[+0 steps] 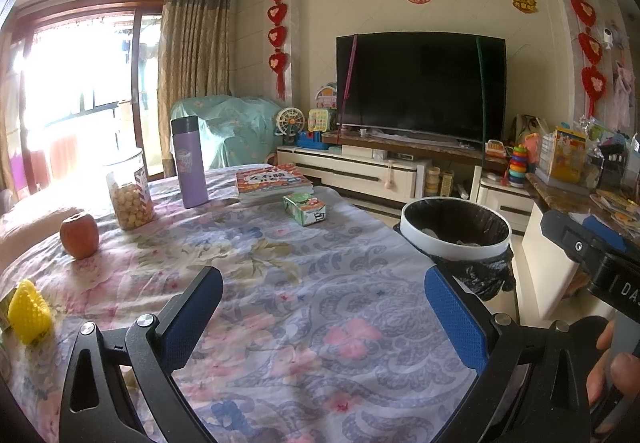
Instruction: Collect trash
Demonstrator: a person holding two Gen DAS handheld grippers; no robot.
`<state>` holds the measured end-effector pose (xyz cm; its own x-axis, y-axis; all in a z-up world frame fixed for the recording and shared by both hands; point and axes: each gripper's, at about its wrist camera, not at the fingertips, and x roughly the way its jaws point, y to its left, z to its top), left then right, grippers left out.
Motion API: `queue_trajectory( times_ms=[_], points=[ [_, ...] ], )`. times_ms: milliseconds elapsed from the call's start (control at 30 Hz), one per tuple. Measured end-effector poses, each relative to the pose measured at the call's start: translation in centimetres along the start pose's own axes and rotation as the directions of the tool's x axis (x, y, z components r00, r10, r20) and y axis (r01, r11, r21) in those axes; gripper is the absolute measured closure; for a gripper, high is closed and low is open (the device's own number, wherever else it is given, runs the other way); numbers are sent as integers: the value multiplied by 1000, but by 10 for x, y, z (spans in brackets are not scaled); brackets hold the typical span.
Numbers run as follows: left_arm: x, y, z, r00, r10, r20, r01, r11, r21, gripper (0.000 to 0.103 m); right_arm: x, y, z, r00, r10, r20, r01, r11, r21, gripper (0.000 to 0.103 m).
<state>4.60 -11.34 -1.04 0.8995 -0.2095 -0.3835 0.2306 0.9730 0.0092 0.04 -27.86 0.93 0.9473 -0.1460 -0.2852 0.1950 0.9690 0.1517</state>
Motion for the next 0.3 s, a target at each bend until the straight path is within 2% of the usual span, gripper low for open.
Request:
queue_trajectory(
  times_ms=[300],
  points=[
    [4,5,1,1000,-7,-5,7,1000,-8,1,10,-1,-1,1000,12,-21,-12,1000,4,0]
  ],
)
